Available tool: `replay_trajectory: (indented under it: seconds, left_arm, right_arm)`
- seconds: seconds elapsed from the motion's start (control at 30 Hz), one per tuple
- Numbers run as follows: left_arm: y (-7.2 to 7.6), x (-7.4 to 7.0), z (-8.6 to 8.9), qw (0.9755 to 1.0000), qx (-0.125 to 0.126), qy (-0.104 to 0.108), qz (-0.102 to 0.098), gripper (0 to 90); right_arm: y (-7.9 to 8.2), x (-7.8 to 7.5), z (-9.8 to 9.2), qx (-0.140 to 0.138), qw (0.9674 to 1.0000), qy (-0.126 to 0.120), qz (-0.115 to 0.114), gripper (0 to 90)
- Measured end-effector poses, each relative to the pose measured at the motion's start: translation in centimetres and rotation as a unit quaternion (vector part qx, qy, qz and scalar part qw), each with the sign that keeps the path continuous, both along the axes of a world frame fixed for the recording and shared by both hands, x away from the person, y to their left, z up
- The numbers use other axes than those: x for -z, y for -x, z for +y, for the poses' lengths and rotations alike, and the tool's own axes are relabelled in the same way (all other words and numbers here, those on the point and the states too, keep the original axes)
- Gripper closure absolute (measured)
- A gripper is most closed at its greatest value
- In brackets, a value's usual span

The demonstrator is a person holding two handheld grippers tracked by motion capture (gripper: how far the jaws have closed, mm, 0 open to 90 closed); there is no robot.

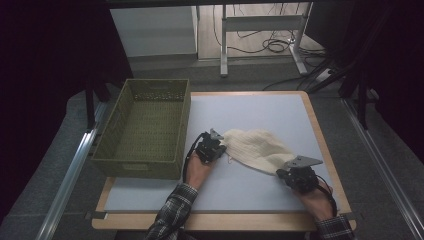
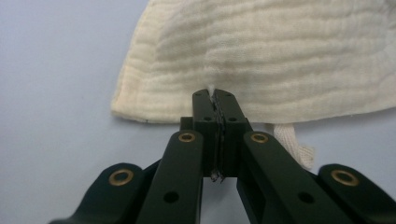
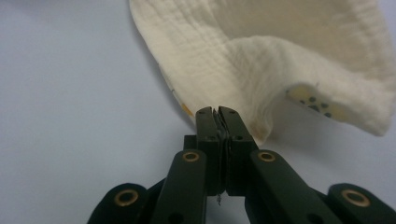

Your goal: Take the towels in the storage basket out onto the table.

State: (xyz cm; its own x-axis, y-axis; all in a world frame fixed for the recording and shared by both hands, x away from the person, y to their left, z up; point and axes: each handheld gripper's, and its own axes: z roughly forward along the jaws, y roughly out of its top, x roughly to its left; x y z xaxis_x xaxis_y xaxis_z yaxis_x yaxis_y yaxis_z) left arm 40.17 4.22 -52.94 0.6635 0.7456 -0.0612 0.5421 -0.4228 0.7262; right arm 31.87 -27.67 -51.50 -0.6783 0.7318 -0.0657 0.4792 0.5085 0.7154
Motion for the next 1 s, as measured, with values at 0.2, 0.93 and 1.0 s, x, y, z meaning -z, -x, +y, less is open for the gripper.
replay_trajectory:
  seconds: [0.2, 0.93, 1.0]
  left_arm:
    - [0.8, -3.6, 0.1, 0.9994, 0.010, 0.018, -0.029, 89.2]
    - [-2.2, -5.6, -2.1, 0.9997, 0.001, 0.002, -0.025, 42.8]
    - [-1.8, -4.5, -2.0, 0.9998, 0.004, 0.008, -0.017, 41.8]
  right_arm:
    - [0.1, -3.3, -1.1, 0.004, 0.9994, -0.027, -0.023, 88.2]
    - [-7.3, -5.8, -4.7, 0.100, 0.9910, -0.088, -0.016, 68.6]
    - [-7.2, -5.2, -4.6, 0.097, 0.9913, -0.089, -0.010, 68.5]
